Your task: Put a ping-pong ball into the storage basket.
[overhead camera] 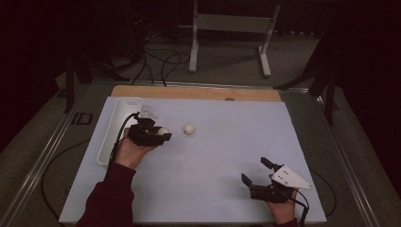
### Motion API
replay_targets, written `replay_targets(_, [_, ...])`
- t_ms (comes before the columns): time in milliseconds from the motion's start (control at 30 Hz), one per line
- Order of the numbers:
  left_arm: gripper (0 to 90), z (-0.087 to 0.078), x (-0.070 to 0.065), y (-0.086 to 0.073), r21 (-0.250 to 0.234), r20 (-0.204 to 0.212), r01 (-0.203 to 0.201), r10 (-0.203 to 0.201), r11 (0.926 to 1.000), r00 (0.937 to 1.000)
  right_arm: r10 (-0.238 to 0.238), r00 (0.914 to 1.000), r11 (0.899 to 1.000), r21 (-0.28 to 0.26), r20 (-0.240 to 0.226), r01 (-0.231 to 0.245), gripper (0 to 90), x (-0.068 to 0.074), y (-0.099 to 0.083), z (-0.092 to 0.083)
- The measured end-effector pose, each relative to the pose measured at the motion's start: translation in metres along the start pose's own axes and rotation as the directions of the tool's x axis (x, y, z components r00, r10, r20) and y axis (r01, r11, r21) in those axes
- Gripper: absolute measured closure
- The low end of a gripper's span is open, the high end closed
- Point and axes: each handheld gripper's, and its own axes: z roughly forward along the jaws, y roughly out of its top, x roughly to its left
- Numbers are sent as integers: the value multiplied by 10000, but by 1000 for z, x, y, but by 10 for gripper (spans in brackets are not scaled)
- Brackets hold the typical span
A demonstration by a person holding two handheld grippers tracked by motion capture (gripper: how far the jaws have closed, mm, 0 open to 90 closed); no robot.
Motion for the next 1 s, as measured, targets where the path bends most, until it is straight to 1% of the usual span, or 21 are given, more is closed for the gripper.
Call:
replay_targets(333, [512, -4, 4, -2, -17, -72, 27, -27, 10000, 10000, 6, 10000, 10000, -5, 12, -6, 81, 0, 0, 0])
replay_targets(500, [512, -8, 8, -3, -73, -145, 91, -92, 9999, 9999, 5, 10000, 10000, -7, 16, -5, 81, 0, 0, 0])
replay_targets(600, [512, -11, 10, -5, -179, -187, 201, -204, 9996, 9996, 6, 10000, 10000, -7, 16, -6, 81, 0, 0, 0])
replay_targets(1000, [512, -15, 17, -8, -209, -323, 364, -371, 9991, 9988, 3, 10000, 10000, -8, 38, -3, 81, 0, 0, 0])
